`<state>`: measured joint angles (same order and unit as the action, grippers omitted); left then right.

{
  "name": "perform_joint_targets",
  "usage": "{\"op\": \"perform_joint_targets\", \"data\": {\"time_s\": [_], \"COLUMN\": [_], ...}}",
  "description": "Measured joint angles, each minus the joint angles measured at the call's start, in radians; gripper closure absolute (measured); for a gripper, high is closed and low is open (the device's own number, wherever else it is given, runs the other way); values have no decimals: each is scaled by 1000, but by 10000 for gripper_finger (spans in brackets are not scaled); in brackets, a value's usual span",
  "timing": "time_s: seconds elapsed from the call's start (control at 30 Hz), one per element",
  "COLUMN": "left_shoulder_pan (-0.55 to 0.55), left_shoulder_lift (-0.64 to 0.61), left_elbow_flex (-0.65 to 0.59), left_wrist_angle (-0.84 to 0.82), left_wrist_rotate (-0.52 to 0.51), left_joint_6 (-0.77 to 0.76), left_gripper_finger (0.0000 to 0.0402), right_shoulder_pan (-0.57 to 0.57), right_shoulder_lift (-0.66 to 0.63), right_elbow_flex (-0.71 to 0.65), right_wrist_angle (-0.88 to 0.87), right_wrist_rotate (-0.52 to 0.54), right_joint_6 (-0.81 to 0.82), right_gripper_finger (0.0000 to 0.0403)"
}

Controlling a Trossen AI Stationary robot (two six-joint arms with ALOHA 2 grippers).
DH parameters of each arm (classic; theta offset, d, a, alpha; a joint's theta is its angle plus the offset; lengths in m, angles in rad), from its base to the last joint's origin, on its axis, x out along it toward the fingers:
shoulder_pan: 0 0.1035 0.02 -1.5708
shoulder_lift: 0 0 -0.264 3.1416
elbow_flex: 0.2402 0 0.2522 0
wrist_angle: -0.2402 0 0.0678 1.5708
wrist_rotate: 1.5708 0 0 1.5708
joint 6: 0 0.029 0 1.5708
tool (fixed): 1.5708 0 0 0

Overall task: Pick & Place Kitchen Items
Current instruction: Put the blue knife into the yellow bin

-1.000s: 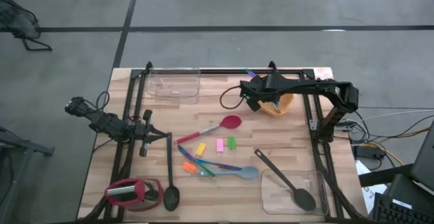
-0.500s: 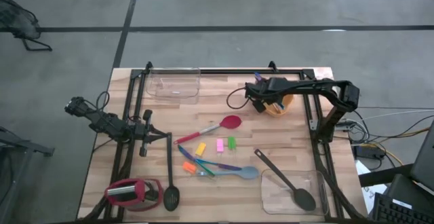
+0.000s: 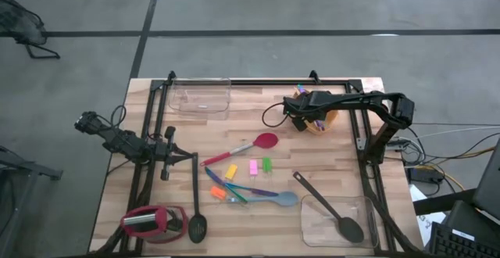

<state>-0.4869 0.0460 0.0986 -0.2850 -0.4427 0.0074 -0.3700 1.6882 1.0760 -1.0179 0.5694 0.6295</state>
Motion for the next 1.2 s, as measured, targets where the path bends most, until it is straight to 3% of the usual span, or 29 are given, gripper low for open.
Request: {"op": "perform_joint_targets", "data": {"time_s": [0.47,0.83,1.0,1.2], "left_shoulder_pan": [0,0,0,0], "left_shoulder_lift": [0,0,0,0], "left_elbow_flex": [0,0,0,0], "left_wrist_angle": [0,0,0,0], "left_wrist_rotate": [0,0,0,0], "left_joint_6": [0,0,0,0], "left_gripper_finger": [378,378,378,378], "right_shoulder_pan": [57,240,345,452], "right_shoulder_lift": [0,2,2,3], "right_elbow_flex": [91,277,328,302], "right_wrist_angle": [-30,-9,110,434], "right_wrist_rotate": [-21,-28,-68,-208], "right_joint_6": [-1,-5,-37,-87], "right_gripper_finger": [301,328,337,339]}}
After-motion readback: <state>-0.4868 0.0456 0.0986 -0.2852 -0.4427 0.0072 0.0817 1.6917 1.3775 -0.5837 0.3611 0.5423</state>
